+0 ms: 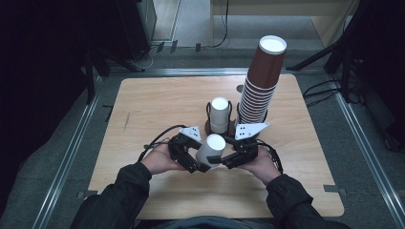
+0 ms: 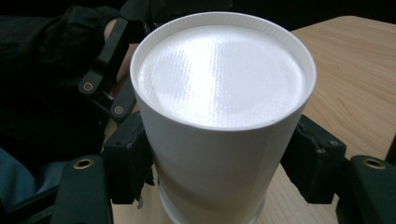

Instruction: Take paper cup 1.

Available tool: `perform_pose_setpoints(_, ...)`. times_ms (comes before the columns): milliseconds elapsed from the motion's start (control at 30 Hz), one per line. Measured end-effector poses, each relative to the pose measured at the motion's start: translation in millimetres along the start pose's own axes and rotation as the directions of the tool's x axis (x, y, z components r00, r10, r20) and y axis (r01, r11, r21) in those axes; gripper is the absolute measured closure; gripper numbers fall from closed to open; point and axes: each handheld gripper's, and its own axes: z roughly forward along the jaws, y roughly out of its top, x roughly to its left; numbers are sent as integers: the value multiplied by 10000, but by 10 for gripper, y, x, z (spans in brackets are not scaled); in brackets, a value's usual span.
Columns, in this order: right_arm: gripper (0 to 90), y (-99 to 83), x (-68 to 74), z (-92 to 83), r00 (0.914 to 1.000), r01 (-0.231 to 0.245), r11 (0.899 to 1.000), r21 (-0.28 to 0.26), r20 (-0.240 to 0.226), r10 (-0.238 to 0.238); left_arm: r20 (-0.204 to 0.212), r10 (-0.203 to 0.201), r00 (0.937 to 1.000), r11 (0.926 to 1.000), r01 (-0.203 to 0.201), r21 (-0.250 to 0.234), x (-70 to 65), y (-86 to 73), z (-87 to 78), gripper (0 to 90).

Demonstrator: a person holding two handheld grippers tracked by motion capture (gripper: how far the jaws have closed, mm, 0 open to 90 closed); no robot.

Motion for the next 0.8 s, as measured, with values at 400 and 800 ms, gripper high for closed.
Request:
perform_pose_setpoints(400, 311, 3, 5, 13, 9995, -252, 9981, -569, -211, 240, 439, -169, 9989, 9975, 199, -676, 16, -4, -39, 214)
perform_pose_setpoints(800, 320, -3, 6, 20, 9996, -259, 9988, -422, -91, 255, 210, -74, 9998, 9986, 85, -523, 9, 0, -24, 226)
